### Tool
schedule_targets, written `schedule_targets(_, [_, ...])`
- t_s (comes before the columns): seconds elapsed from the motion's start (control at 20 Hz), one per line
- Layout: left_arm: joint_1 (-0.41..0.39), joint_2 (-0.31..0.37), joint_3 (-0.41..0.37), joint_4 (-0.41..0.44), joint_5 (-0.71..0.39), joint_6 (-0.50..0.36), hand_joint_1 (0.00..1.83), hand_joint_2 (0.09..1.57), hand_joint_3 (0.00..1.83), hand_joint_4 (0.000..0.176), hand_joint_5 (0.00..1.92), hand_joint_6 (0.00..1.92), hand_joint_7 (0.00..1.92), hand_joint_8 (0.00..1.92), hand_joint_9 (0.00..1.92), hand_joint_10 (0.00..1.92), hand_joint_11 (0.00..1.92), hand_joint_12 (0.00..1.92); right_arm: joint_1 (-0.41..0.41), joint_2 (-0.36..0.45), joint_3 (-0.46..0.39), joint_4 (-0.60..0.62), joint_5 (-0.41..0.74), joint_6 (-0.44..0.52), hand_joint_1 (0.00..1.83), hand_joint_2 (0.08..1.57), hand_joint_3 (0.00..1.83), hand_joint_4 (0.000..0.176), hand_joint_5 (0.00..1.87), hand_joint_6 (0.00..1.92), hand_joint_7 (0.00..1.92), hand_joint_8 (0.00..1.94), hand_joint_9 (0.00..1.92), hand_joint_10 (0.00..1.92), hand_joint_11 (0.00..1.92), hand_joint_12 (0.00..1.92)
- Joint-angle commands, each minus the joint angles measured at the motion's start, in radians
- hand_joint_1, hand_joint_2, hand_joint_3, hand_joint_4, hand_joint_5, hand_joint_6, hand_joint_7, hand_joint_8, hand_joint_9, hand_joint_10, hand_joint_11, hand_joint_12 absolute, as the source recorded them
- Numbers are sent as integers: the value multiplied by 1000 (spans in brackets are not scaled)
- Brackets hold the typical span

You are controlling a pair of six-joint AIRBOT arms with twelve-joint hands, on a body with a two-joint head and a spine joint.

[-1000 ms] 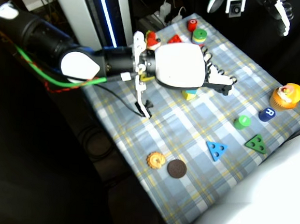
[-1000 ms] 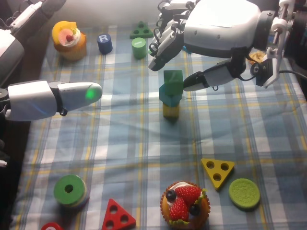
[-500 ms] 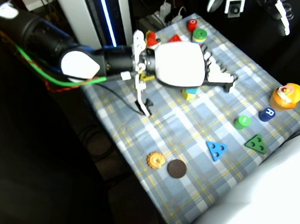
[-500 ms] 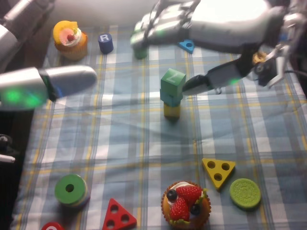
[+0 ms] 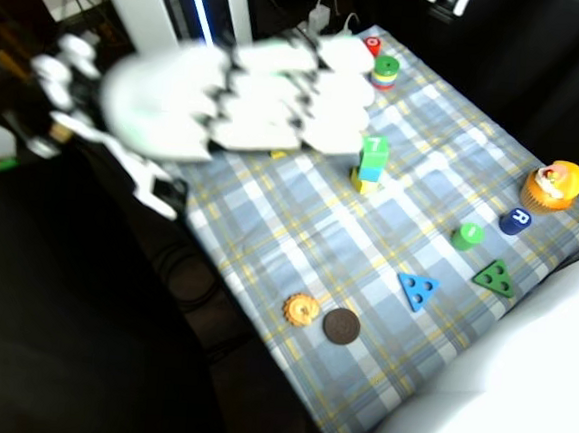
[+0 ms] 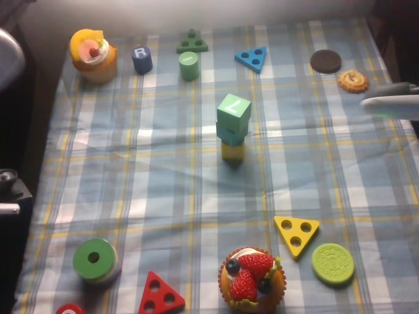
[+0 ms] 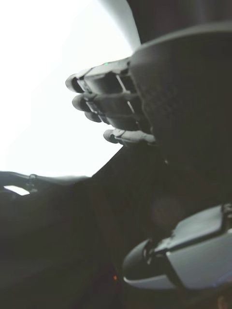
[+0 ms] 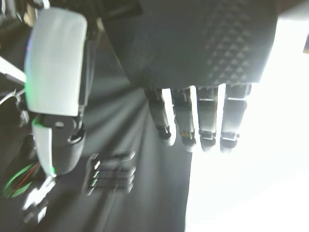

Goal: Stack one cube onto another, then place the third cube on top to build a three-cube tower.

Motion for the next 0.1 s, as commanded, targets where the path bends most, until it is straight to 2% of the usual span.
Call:
schedule_targets(0.0, [-1,-5,4,-10,-177,-29,438,945,13,125,36,1,178,3,241,6,217,144,-27,-1,-7,50,213,-5,738,985,8,26,230,23,361,21,356,6,127,285])
schedule_targets(0.05, [2,-4,0,-2,-186,-46,370,1029,12,61,61,3,206,4,264,6,254,155,-55,-1,-14,62,257,-6,787,976,0,46,168,4,330,3,335,0,122,326])
